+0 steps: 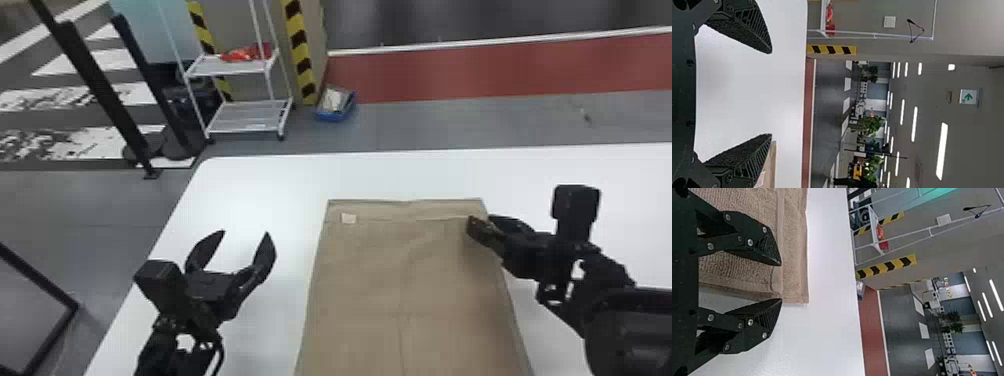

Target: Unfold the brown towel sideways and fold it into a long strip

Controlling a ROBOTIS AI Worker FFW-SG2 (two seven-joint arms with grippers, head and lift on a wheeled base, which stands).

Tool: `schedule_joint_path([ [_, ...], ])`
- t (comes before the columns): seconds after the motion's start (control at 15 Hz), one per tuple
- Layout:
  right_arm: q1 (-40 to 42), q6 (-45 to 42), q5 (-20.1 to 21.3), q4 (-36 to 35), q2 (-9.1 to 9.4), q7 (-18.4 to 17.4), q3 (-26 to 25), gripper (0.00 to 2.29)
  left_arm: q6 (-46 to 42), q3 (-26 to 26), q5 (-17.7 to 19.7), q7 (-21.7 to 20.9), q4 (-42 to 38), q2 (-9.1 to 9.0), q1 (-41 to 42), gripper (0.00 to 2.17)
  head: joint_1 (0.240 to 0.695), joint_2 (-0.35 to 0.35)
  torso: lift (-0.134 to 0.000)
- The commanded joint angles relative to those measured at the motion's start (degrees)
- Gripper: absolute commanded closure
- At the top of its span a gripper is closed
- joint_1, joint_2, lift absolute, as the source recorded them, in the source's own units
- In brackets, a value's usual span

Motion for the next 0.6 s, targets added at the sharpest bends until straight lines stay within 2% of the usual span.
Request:
schedule_joint_path([
  [0.0, -0.2, 0.0, 0.2, 0.5, 0.05, 0.0, 0.0, 0.67, 0.0, 0.0, 0.0, -0.1, 0.0, -0.01, 0.0, 0.13, 0.695, 0.203, -0.125],
  [0.2, -0.5, 0.2, 0.3, 0.8, 0.05, 0.0, 0.0, 0.69, 0.0, 0.0, 0.0, -0.3, -0.1, 0.08, 0.0, 0.14, 0.695, 0.202, -0.125],
  [0.27, -0.5, 0.2, 0.3, 0.8, 0.05, 0.0, 0.0, 0.79, 0.0, 0.0, 0.0, -0.3, -0.2, 0.08, 0.0, 0.14, 0.695, 0.202, -0.125],
  [0.53, -0.5, 0.0, 0.2, 0.8, 0.05, -0.2, 0.1, 0.79, 0.0, 0.0, 0.0, -0.3, -0.3, 0.17, 0.0, 0.14, 0.695, 0.2, -0.125],
])
